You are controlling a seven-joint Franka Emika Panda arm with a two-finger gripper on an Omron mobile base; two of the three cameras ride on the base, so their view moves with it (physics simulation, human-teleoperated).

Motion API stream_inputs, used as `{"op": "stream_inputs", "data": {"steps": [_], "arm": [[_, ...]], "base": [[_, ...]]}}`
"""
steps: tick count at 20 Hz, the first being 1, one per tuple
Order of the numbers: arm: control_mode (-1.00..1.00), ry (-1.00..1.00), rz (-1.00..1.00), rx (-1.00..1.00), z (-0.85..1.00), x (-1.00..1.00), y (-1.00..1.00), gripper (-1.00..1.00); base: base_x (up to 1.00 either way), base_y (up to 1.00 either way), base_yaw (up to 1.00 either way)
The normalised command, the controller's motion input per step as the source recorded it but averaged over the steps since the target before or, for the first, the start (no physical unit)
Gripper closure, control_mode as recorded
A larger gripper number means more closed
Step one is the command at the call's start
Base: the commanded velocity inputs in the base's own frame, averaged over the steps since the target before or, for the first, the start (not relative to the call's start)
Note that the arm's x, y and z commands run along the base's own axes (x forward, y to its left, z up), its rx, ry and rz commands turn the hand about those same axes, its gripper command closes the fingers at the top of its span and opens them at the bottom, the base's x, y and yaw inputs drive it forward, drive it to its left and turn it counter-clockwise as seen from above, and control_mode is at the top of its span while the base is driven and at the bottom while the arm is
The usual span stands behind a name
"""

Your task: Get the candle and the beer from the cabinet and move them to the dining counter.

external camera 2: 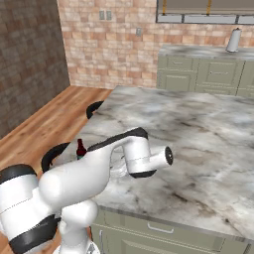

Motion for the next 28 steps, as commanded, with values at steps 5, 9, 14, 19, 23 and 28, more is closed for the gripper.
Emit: {"op": "stream_inputs", "data": {"steps": [5, 9, 14, 19, 23, 28], "arm": [[-1.0, 0.16, -0.2, -0.16, 0.37, -0.33, 0.05, -1.0], [-1.0, 0.1, -0.24, -0.2, 0.33, -0.33, 0.06, -1.0], [-1.0, 0.13, -0.24, -0.08, 0.41, -0.32, 0.01, -1.0], [-1.0, 0.12, -0.29, 0.0, 0.39, -0.42, 0.0, -1.0], [-1.0, 0.07, -0.36, 0.0, 0.3, -0.42, 0.04, -1.0], [-1.0, 0.09, -0.26, 0.0, 0.38, -0.42, 0.01, -1.0]], "base": [[0.0, 0.0, 0.0], [0.0, 0.0, 0.0], [0.0, 0.0, 0.0], [0.0, 0.0, 0.0], [0.0, 0.0, 0.0], [0.0, 0.0, 0.0]]}}
